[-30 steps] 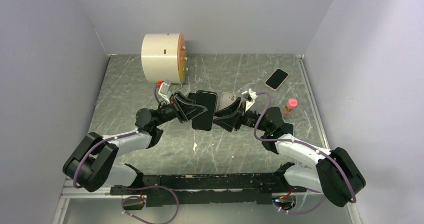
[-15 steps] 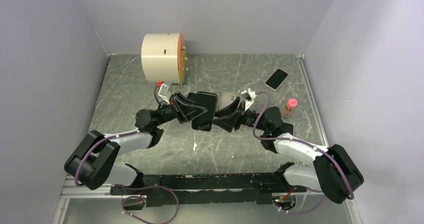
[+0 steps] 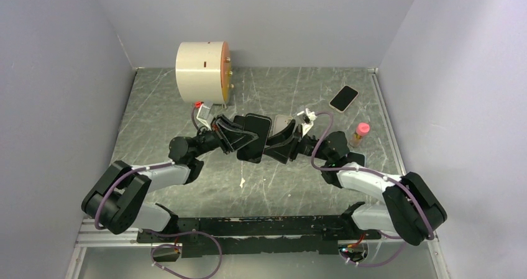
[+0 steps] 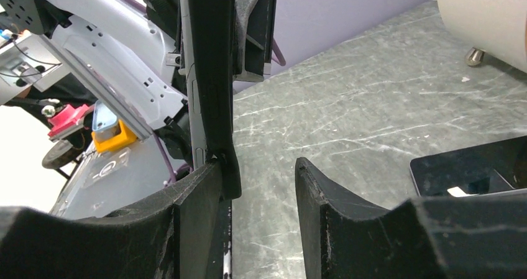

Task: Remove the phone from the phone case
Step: Remove the phone case from the phone.

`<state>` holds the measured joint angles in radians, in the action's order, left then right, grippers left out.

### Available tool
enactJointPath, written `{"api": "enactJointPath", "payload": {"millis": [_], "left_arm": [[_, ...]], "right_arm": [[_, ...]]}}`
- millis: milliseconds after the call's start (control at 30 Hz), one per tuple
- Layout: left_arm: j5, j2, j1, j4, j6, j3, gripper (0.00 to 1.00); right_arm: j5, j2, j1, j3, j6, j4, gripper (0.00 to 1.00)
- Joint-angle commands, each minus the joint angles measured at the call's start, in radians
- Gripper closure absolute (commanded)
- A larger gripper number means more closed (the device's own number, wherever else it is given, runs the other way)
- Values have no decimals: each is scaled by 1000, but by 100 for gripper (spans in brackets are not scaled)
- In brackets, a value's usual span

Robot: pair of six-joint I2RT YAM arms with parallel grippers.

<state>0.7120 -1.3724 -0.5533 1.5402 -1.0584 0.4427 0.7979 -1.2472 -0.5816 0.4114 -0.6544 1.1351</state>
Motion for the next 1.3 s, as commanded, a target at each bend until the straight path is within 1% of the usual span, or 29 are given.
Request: {"api": "enactJointPath", "payload": {"millis": [0,100,267,333,400,500,667,767,867,933,1067,1133,1200,1267], "left_arm": [[10,-46,-63,10,38,-13,98],[9,-48,-62,2,52,-27,98],[-5,-13,-36,-24,56,-44,98],[-35,16,-24,-58,58,-45,98],[-91,48,-11,-98,64,-47,98],[-218,102,5,-162,70,-50,98],[-374,171,9,-237,93,-25,97],[-475,179,9,-231,73,-25,97],[-585,165,9,-180,37,-43,98],[-598,150,9,-150,14,-40,97],[-539,136,12,-119,-23,-16,97],[-480,151,26,-143,-37,0,98],[-435,192,45,-208,-56,9,98],[-462,224,49,-246,-65,-8,97]], "right_arm": [[-78,72,-30,119,56,50,49],[-120,108,-27,136,103,-40,49],[-180,140,-22,122,145,-105,49],[-183,147,-22,121,169,-144,48],[-185,153,-23,112,185,-176,49],[-202,171,-24,78,182,-200,49],[-285,224,-33,11,162,-219,47],[-328,228,-58,-21,142,-192,46],[-398,210,-116,-46,137,-148,45],[-453,188,-144,-65,116,-111,45],[-481,134,-151,-93,65,-15,45],[-481,140,-143,-89,80,-22,45],[-453,149,-139,-67,106,-73,46],[-427,145,-138,-52,107,-83,46]]}}
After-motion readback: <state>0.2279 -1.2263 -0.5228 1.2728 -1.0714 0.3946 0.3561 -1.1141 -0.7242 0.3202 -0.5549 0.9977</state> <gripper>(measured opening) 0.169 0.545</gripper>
